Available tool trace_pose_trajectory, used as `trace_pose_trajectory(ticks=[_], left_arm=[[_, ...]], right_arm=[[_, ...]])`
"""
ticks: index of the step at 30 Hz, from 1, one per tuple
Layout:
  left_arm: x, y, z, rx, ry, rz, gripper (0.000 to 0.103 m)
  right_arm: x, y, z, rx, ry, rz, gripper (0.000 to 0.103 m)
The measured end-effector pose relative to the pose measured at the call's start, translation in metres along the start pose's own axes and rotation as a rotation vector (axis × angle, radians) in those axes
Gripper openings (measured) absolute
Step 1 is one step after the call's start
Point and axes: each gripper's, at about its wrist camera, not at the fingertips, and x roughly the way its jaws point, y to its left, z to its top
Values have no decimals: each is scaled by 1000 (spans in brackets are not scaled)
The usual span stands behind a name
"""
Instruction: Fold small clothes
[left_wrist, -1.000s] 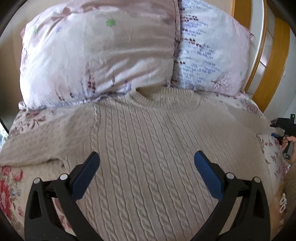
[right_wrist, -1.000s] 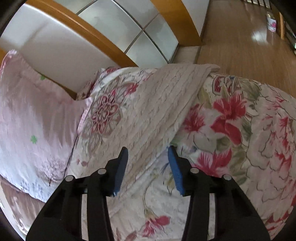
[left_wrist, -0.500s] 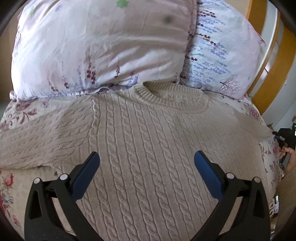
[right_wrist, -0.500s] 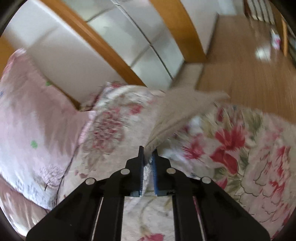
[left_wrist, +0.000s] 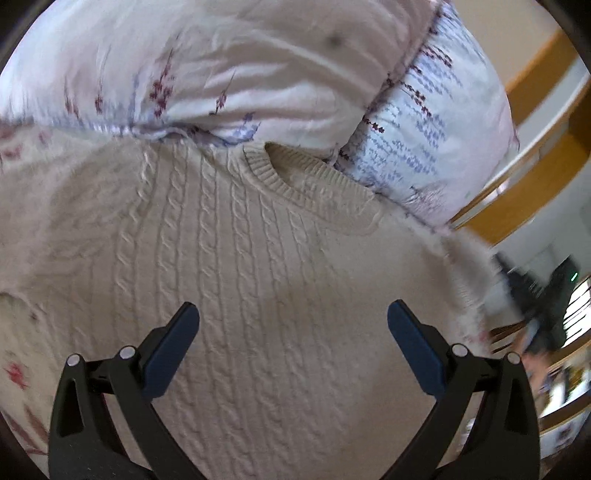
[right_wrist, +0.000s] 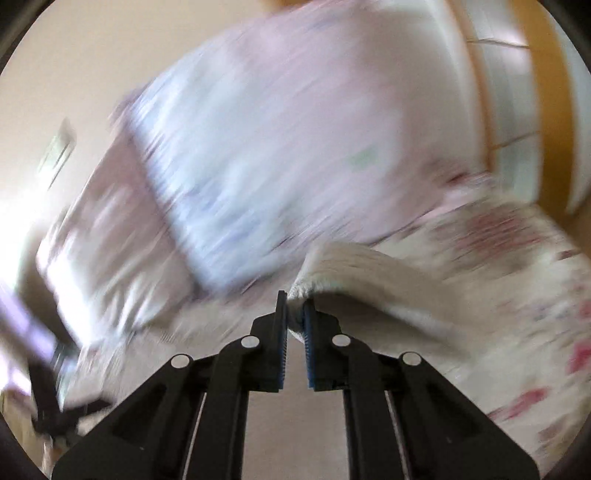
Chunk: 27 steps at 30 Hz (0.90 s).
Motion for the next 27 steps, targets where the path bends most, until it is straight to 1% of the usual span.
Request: trace_pose_trajectory(ticks=[2, 3, 6, 9, 10, 11, 13, 16, 18, 19, 20, 21, 22, 23, 25, 26, 27], left_arm=[[6, 3, 0, -30, 19, -9, 101], [9, 4, 0, -35, 23, -5, 101], [12, 1, -1, -29, 32, -19, 101], [13, -2, -2, -13, 30, -26, 101], [13, -4, -2, -9, 31, -29, 101], [14, -5, -2, -8, 33, -33, 101], [14, -4, -1, -15, 38, -46, 101], [14, -3, -1, -33, 32, -56, 101], [12, -1, -2, -37, 28, -54, 101], [10, 0, -2, -42, 25, -53, 101], [9, 1, -2, -44, 22, -53, 101], [6, 4, -2, -48, 18, -54, 101], [5, 5, -2, -52, 13, -56, 101], [3, 8, -1, -56, 10, -57, 100], [-1, 12, -1, -66, 1, -61, 99], [-3, 13, 0, -70, -2, -60, 98], [-4, 14, 0, -75, -5, -62, 97]], right_arm=[[26, 18, -17, -30, 105, 14, 9], [43, 26, -29, -50, 162, 4, 9], [61, 32, -46, -47, 238, -6, 9], [62, 17, -46, 52, 274, 17, 14], [60, 11, -44, 102, 279, 41, 22], [55, 5, -43, 147, 276, 55, 35], [48, -11, -35, 235, 243, 57, 45], [37, -28, -24, 320, 191, -3, 45], [33, -34, -18, 332, 155, -62, 44], [31, -33, -13, 310, 130, -115, 37], [30, -30, -9, 280, 113, -158, 26], [29, -21, -4, 226, 90, -219, 21], [32, -13, 0, 186, 71, -247, 16], [32, -4, 4, 145, 49, -259, 12], [29, 32, 9, 18, -5, -237, 10], [29, 48, 9, -33, -19, -207, 10], [32, 74, 5, -108, -17, -142, 10]])
